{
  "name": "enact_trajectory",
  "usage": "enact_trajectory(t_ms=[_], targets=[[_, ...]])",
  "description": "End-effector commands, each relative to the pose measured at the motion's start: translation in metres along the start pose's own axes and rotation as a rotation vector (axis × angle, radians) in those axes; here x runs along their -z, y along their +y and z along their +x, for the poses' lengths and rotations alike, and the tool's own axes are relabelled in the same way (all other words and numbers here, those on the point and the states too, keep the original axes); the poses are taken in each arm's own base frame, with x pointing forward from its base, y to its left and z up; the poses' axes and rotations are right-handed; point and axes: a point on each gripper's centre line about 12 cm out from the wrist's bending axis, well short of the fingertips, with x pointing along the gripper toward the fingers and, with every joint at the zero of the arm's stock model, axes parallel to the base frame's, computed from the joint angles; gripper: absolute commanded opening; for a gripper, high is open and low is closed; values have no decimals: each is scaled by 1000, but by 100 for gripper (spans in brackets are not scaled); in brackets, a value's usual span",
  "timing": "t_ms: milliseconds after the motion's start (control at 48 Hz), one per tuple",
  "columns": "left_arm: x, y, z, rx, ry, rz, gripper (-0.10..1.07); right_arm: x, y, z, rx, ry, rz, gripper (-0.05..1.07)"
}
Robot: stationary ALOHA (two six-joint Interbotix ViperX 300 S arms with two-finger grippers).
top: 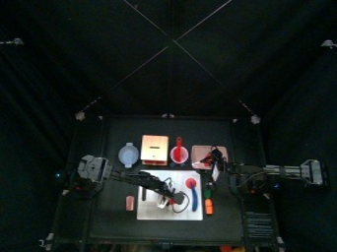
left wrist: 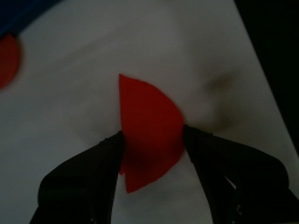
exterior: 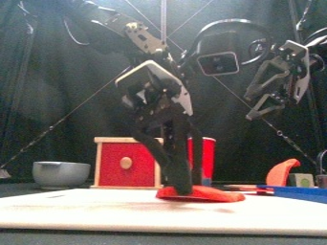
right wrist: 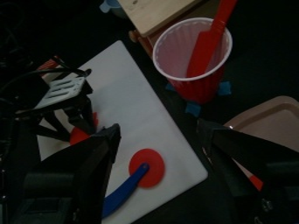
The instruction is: Drop bottom half of dough in bowl
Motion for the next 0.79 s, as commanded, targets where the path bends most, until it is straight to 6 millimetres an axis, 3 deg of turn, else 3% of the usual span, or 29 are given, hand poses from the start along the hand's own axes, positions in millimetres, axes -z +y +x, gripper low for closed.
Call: enact_trajectory(t_ms=[0, 271, 438, 771], targets=[[-19, 6, -29, -29, -76, -21, 88, -3, 1, 0, -1, -5, 3, 100], [-21, 8, -56, -62, -63, -41, 88, -3, 2, 0, -2, -3, 1, 100], [-15, 19, -82, -101, -78, -101, 88, -3, 2, 0, -2, -3, 1, 100], [39, 37, -145, -207, -115, -268, 88, -1, 1, -1, 18, 18, -4, 100]])
